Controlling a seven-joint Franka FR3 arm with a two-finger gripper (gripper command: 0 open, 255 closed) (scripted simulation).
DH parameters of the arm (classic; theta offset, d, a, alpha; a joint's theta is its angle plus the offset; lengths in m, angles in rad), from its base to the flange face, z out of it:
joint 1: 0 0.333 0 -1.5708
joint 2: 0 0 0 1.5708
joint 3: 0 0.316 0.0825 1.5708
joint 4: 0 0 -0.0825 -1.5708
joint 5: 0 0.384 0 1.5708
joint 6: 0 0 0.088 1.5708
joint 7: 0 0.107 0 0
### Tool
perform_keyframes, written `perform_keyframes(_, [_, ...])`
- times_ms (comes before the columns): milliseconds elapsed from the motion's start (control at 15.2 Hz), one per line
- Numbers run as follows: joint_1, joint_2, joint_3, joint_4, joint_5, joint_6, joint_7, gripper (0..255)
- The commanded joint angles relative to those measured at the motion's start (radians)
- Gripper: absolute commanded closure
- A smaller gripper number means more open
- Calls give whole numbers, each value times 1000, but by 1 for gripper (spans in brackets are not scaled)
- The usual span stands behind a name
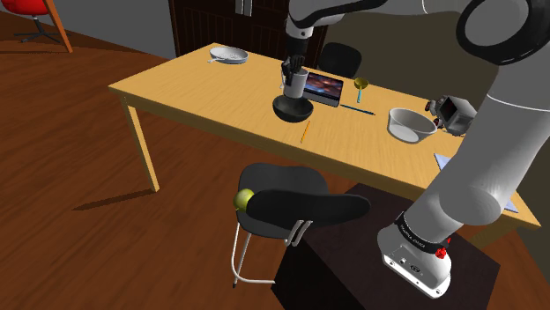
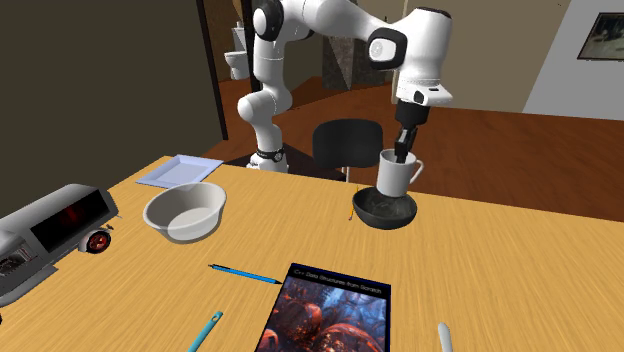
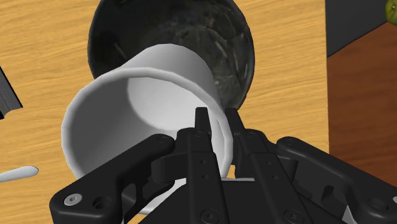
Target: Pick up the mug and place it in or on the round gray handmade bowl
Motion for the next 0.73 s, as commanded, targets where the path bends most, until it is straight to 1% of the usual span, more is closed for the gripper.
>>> perform_keyframes(0, [0, 2, 0, -25, 0, 28, 1, 255])
perform_keyframes(264, [0, 13, 0, -58, 0, 72, 2, 255])
perform_keyframes(660, [0, 13, 0, -58, 0, 72, 2, 255])
